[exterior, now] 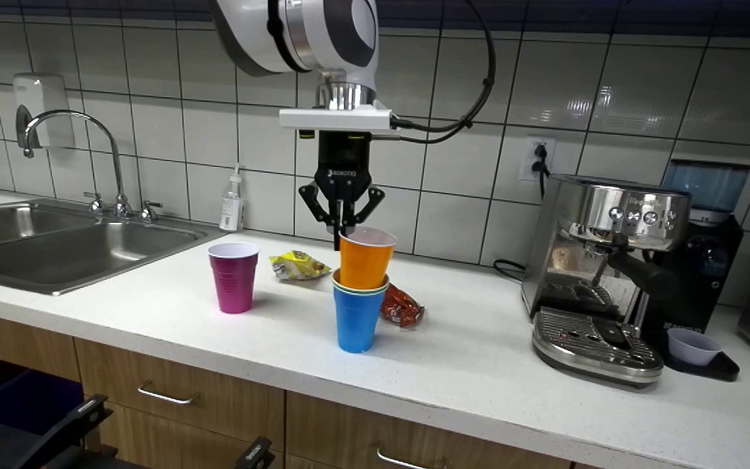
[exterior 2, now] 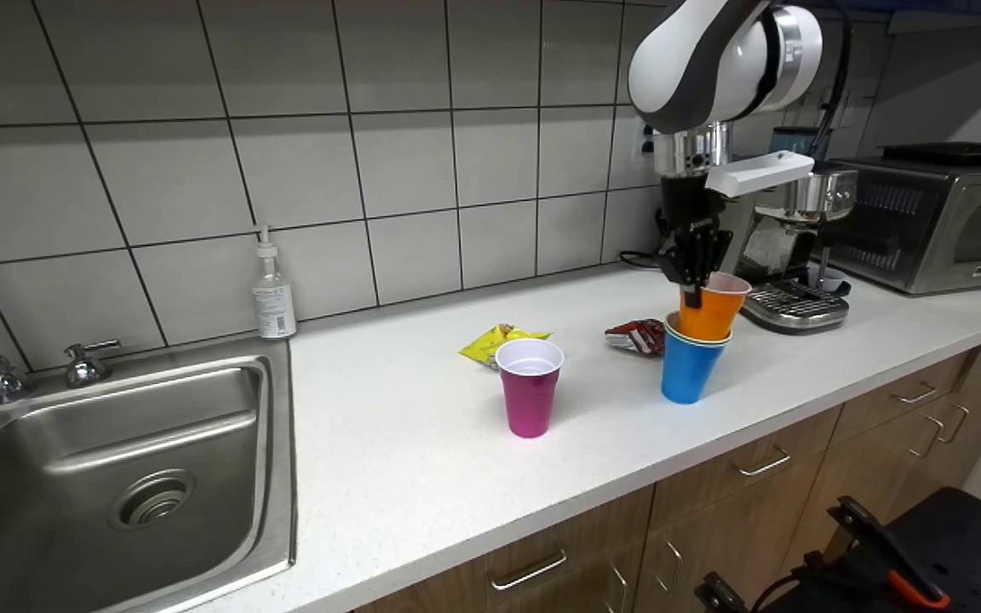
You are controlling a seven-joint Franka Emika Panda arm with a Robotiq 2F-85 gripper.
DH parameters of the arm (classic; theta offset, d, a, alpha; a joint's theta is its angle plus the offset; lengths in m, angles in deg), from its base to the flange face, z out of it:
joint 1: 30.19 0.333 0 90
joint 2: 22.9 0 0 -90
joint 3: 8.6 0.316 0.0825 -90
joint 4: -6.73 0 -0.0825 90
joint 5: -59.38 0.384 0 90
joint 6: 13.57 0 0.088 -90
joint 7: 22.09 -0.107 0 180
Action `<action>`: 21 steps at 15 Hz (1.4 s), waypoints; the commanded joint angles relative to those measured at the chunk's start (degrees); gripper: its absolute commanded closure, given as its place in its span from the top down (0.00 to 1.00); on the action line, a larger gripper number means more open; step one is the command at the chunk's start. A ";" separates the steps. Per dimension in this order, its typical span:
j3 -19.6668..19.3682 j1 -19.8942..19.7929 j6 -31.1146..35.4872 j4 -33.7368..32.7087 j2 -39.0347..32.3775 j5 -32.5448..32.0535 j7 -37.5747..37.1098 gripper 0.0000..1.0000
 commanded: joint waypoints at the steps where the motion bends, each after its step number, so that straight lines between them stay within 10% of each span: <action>1: 0.46 -0.22 0.23 -2.18 -2.54 -0.49 -0.09 0.01; 13: 0.96 -0.20 0.06 -4.75 -6.79 -0.84 0.49 0.01; 14: 1.01 -0.17 0.03 -4.73 -6.85 -1.08 0.54 0.29; 21: 1.47 -0.27 0.08 -3.40 -4.83 -0.66 2.03 0.74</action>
